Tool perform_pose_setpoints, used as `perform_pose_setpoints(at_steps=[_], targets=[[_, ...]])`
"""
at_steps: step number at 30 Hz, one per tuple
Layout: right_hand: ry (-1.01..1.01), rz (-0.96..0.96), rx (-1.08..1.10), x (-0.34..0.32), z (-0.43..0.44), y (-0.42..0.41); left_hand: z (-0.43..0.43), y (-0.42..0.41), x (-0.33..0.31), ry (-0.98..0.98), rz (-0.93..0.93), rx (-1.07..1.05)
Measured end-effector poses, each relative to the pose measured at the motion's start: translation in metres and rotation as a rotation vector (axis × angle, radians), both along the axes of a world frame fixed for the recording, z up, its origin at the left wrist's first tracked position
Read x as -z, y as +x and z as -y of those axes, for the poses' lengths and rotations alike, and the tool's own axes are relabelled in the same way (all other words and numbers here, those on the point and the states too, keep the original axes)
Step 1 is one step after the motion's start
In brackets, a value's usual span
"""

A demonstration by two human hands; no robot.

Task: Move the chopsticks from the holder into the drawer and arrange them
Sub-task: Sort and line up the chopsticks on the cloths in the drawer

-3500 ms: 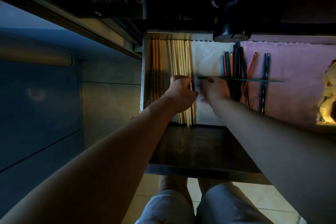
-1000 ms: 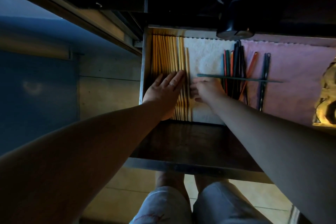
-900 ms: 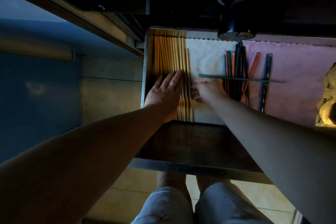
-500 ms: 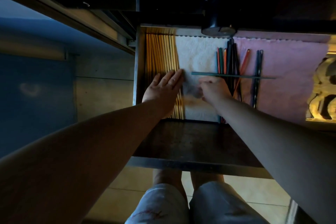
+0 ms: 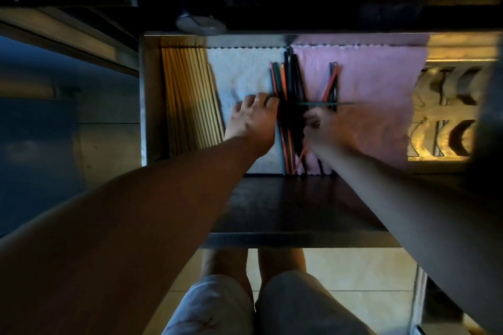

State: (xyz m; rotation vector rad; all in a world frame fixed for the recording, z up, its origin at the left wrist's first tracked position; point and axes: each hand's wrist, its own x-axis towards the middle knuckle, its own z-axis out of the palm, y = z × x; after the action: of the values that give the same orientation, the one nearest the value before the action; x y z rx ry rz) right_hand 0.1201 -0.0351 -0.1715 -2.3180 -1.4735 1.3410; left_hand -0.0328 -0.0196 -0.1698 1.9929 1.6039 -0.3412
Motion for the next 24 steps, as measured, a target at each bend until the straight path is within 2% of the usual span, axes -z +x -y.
perform_pose_setpoints(at_steps=[4, 8, 11, 15, 24], targets=[[0.001, 0.03, -0.048, -0.002, 0.001, 0.033, -0.012, 0.027, 0.007, -0.011, -0.096, -0.055], [0.028, 0.025, 0.002, 0.003, 0.002, 0.049, -0.003, 0.029, 0.002, -0.079, 0.001, -0.171], [0.028, 0.023, -0.005, 0.002, 0.002, 0.054, 0.008, 0.026, -0.005, -0.107, 0.087, -0.345], [0.021, 0.071, -0.067, 0.002, -0.001, 0.064, 0.016, 0.024, -0.004, -0.207, 0.09, -0.624], [-0.015, 0.03, -0.069, -0.002, 0.0, 0.064, -0.005, 0.07, 0.003, -0.125, 0.137, -0.665]])
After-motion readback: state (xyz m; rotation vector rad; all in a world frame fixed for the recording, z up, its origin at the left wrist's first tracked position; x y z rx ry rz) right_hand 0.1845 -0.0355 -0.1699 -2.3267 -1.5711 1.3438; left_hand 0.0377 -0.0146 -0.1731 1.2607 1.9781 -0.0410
